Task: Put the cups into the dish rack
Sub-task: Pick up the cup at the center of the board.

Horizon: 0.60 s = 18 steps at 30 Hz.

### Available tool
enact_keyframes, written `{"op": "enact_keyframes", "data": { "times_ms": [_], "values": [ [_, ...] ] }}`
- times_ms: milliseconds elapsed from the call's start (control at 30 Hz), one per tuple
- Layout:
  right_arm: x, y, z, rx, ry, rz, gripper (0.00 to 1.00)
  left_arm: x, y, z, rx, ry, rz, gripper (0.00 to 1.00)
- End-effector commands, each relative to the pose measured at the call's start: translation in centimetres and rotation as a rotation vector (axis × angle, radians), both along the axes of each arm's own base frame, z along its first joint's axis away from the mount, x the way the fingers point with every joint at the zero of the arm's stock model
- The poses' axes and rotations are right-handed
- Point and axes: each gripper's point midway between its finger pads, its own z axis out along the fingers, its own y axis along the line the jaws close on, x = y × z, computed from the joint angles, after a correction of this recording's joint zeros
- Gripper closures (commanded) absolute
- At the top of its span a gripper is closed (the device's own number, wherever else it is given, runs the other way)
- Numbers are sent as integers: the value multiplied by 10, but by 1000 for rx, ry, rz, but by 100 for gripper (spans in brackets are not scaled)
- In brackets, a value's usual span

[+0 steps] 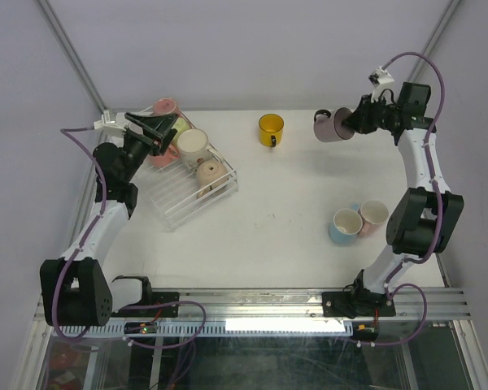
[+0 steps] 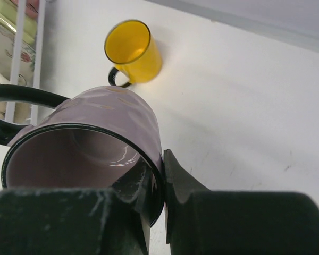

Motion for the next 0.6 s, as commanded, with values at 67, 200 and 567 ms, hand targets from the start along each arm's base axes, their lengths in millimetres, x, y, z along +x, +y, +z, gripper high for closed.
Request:
{"op": "enact_keyframes", "data": {
  "times_ms": [67,200,567],
  "values": [
    [1,29,115,48,-312,97,100,-7,-22,47,-4,-141,-69,5],
    [0,41,141,52,-401,136,100,-5,-40,54,-6,-152,-116,5],
    [-8,67,193,40,-642,217,100,-9,-101,93,-34,-240,-311,6]
  ]
}}
